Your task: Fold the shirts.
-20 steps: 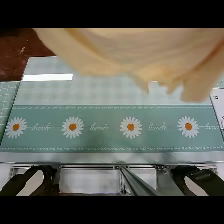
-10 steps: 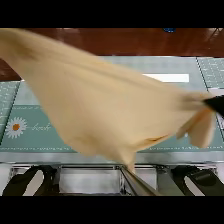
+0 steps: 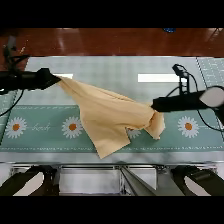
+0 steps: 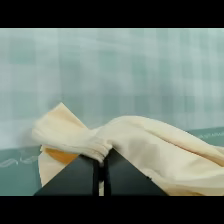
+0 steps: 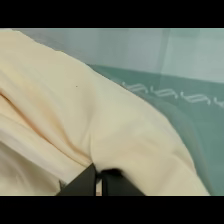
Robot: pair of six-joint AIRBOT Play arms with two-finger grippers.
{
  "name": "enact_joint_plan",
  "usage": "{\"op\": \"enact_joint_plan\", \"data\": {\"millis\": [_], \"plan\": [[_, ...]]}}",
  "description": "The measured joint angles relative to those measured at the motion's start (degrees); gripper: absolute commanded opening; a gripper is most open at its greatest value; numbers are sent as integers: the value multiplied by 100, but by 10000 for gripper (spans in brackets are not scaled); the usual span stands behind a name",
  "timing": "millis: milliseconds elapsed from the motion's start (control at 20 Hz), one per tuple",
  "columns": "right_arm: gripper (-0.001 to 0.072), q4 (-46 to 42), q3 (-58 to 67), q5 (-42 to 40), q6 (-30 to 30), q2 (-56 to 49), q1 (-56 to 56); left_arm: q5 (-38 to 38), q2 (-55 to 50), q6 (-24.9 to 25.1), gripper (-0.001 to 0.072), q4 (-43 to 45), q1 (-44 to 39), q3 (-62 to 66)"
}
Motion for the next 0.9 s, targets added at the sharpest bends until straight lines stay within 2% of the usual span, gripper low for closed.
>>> {"op": "enact_joint_plan", "data": {"millis": [50,100,150,300,500,600,700,900], "plan": [[53,35,264,-151,-37,-466,-26,214,-271,7,277,-96,-28,11],[255,81,551,-203,-57,-870,-79,352,-522,7,499,-216,-50,61],[416,166,868,-240,-61,-1246,-164,476,-732,2,509,-319,-61,120],[408,452,1864,184,-74,-2011,-691,216,-1117,-9,508,-459,103,398],[407,258,2306,1233,-249,-1886,-1899,-431,-1012,-9,508,-433,817,400],[407,118,1709,1386,-280,-1432,-2479,-634,-723,33,508,-422,1086,-131],[407,332,656,1209,-409,-848,-2887,-833,-413,70,508,-424,1169,-964],[407,1182,-1292,605,-942,144,-3340,-879,-96,238,508,-581,1091,-2492]]}}
